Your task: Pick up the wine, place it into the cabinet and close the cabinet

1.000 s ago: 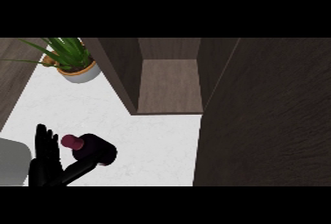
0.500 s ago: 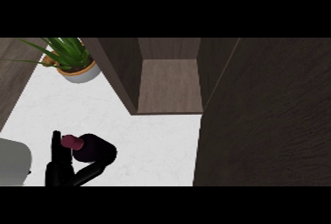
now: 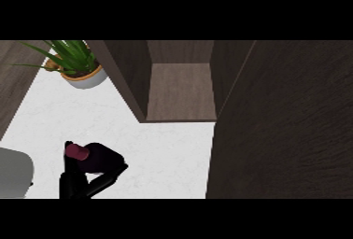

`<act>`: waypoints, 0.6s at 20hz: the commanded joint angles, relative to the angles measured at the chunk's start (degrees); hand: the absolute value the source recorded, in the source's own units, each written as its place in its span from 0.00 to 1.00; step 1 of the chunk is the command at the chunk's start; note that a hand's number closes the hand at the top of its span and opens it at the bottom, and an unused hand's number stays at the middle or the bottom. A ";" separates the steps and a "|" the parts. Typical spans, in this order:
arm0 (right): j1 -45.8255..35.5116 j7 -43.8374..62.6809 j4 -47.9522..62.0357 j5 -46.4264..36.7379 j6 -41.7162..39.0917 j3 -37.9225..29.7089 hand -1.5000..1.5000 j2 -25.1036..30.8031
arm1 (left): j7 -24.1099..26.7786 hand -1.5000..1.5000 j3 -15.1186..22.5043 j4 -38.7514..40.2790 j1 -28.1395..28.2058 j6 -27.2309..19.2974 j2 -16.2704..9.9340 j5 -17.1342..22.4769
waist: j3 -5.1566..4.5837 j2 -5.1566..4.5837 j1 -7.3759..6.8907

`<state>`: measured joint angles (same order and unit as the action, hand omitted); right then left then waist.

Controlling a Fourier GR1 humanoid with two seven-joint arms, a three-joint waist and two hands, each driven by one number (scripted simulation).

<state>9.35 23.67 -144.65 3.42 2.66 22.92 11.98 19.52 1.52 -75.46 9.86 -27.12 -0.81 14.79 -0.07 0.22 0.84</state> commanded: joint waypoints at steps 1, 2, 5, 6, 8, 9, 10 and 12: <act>3.37 6.25 -13.61 0.05 0.91 1.94 0.00 1.14 | 7.75 0.00 -0.36 4.57 0.44 2.15 0.77 6.54 | -0.05 0.02 -0.16; 2.24 6.61 -14.28 1.72 0.58 -0.24 0.00 1.83 | 8.17 0.00 -0.02 4.45 1.05 1.61 0.78 7.89 | -0.04 0.01 -0.24; 4.62 4.36 -13.86 1.61 0.32 0.22 0.00 1.74 | 11.82 0.00 0.27 6.52 -0.58 2.12 0.79 11.19 | -0.01 0.04 -0.08; 5.01 4.18 -14.13 4.09 -0.75 -2.06 0.00 2.76 | 6.04 0.00 -2.93 4.28 -1.84 3.80 0.56 9.40 | 0.07 -0.01 -0.17; 5.58 2.04 -12.43 5.54 -1.57 -3.88 0.00 3.03 | 13.86 0.00 -0.87 8.63 -2.15 3.70 0.80 15.32 | 0.04 -0.06 -0.09; 6.03 1.45 -12.82 4.12 -1.44 -2.29 0.00 2.60 | 12.63 0.00 -3.68 10.17 -5.41 4.67 0.80 15.71 | 0.02 -0.04 0.17; 3.96 5.70 -14.41 4.80 0.03 -2.17 0.00 2.20 | 16.45 0.00 0.20 10.16 -1.83 5.69 0.80 18.76 | -0.06 0.00 -0.09; 5.84 3.38 -12.35 1.28 -0.59 0.63 0.00 1.71 | 13.51 0.00 -2.51 11.12 -6.04 5.26 0.81 18.02 | 0.03 -0.05 -0.11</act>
<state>10.73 22.45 -144.54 3.53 1.91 21.96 12.96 31.70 -0.20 -66.61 6.06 -22.82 -0.07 29.85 -0.07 0.18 0.76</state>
